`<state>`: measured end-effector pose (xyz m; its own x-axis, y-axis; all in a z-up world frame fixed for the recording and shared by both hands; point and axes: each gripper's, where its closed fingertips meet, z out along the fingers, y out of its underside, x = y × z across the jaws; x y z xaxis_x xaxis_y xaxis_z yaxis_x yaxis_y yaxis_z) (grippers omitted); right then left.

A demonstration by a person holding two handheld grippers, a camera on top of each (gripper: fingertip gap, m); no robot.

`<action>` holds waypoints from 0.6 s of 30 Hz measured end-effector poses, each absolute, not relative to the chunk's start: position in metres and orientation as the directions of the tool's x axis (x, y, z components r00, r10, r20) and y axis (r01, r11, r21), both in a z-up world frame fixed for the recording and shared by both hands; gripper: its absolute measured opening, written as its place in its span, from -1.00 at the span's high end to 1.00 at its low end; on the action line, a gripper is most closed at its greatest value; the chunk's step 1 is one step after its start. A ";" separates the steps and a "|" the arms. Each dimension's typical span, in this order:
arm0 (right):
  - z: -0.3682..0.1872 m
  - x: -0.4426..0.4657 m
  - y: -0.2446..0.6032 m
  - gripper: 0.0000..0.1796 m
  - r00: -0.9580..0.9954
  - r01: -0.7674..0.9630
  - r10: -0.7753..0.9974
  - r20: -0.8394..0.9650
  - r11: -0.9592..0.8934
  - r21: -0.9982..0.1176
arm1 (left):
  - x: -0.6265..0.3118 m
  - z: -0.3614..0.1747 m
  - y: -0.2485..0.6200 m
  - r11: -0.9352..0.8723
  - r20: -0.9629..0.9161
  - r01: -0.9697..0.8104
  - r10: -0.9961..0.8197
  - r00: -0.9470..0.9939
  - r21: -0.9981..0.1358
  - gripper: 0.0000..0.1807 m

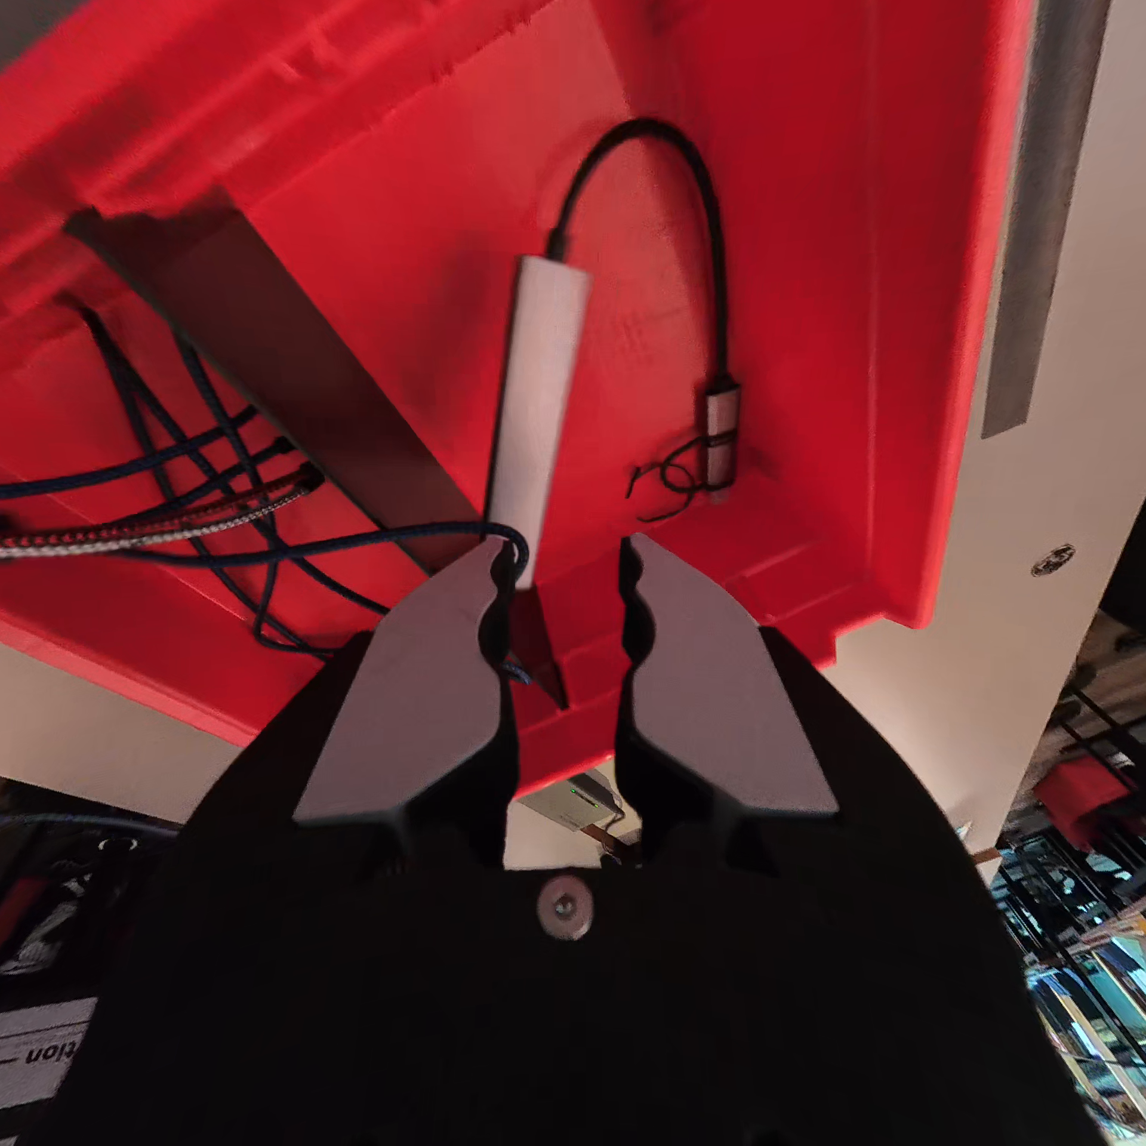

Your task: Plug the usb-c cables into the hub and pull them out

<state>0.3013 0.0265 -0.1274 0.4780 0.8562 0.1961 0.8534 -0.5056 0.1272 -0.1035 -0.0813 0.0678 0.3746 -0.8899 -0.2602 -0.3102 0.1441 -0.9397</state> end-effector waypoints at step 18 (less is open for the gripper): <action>-0.146 0.298 -0.024 0.98 0.671 0.737 0.732 0.122 -0.639 -0.219 | -0.115 0.080 -0.087 0.159 -0.258 -0.267 -0.884 0.391 -0.950 0.03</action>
